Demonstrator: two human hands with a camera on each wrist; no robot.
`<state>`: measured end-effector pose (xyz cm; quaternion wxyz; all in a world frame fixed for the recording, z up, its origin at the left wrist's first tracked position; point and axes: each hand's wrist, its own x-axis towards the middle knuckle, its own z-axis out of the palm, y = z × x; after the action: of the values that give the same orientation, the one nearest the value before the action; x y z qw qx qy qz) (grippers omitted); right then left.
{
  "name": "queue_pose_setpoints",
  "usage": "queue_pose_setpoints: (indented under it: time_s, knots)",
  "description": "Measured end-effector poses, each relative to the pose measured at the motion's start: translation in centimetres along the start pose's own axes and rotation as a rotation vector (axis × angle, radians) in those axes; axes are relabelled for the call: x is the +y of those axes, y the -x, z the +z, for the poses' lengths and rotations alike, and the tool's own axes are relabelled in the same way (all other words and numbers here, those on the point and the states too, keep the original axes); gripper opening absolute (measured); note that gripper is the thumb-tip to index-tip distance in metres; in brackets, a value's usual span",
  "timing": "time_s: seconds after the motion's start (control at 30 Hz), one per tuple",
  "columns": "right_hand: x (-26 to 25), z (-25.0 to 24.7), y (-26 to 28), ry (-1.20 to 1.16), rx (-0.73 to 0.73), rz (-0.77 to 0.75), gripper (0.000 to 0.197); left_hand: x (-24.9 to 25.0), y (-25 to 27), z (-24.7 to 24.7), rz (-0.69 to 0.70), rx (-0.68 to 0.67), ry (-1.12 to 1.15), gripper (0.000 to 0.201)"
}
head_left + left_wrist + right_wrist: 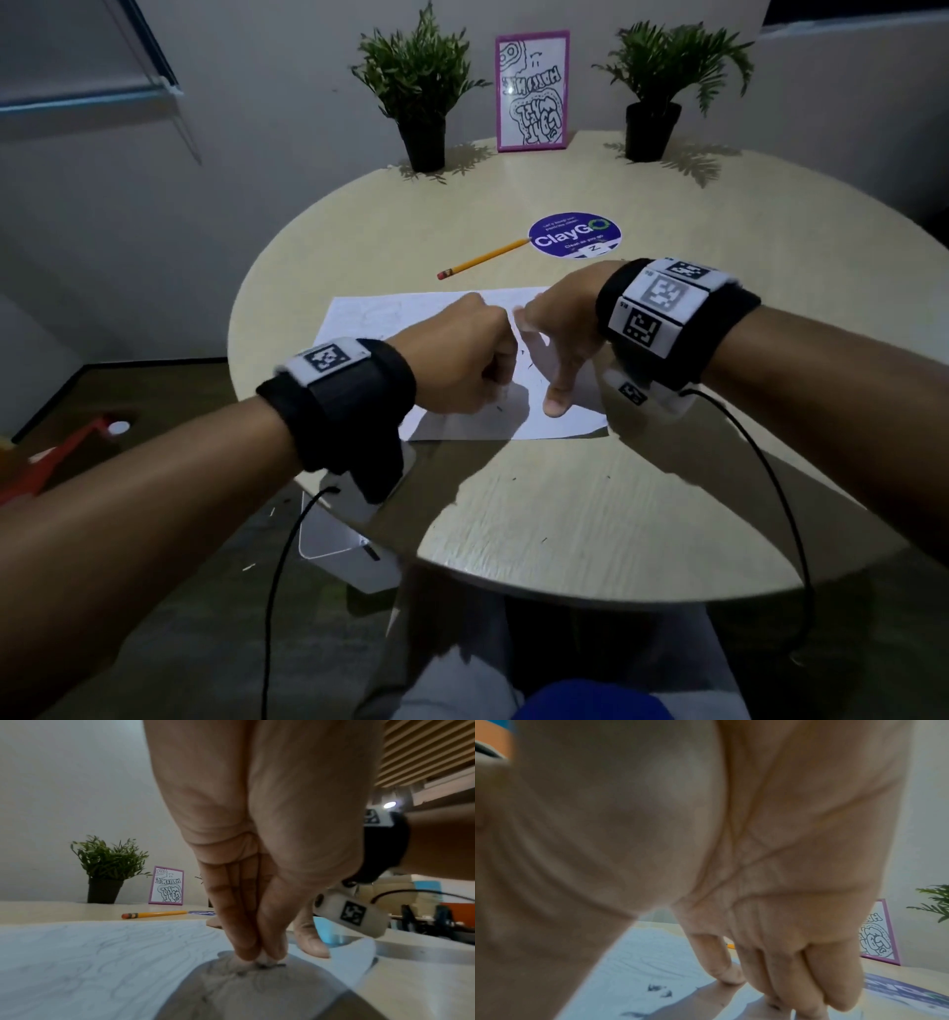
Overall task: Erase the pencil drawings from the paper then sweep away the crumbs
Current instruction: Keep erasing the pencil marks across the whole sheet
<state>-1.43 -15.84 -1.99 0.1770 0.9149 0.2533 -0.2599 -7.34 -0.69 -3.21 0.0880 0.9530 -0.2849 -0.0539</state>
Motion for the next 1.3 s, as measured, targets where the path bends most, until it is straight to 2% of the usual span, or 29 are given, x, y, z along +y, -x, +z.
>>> queue_pose_setpoints:
  time_s: [0.1, 0.2, 0.27, 0.4, 0.6, 0.67, 0.77, 0.97, 1.13, 1.23, 1.3]
  knots:
    - [-0.1, 0.0, 0.2, 0.003, 0.007, 0.004, 0.102, 0.1, 0.6, -0.4, 0.025, -0.071, 0.047, 0.008]
    - [-0.2, -0.2, 0.5, 0.007, 0.004, -0.003, 0.09, -0.4, -1.2, -0.9, -0.015, 0.03, 0.008, 0.007]
    - [-0.3, -0.2, 0.8, 0.006, 0.003, -0.001, 0.089, -0.9, -2.5, -1.1, -0.064, 0.078, -0.03, 0.011]
    - [-0.2, -0.1, 0.7, -0.008, 0.004, -0.004, 0.086, -0.6, -2.6, -0.9, -0.049, 0.044, -0.088, 0.004]
    - [-0.2, 0.0, 0.4, -0.019, 0.015, -0.003, 0.1, 0.3, 0.1, -0.3, 0.031, -0.058, -0.027, 0.011]
    - [-0.1, -0.1, 0.6, -0.023, 0.012, -0.011, 0.091, 0.0, -0.6, -0.7, 0.019, -0.01, -0.028, 0.007]
    - [-0.4, -0.2, 1.2, -0.021, 0.015, 0.0, 0.081, -0.5, -2.3, -1.2, -0.068, 0.08, -0.095, 0.002]
    - [-0.6, -0.3, 1.3, 0.004, 0.0, 0.012, 0.089, -0.7, -1.6, -0.5, -0.059, 0.014, -0.099, 0.004]
    - [-0.8, -1.5, 1.3, -0.046, 0.063, -0.046, 0.077, -0.2, -1.7, -0.3, -0.052, 0.033, -0.115, 0.028]
    - [-1.2, -1.3, 1.0, -0.132, 0.075, -0.074, 0.064, -0.5, -1.7, -0.1, -0.053, 0.039, -0.119, 0.011]
    - [-1.4, -0.9, 0.7, -0.094, 0.047, -0.049, 0.072, -1.1, -1.3, 0.1, -0.051, 0.058, -0.106, 0.011]
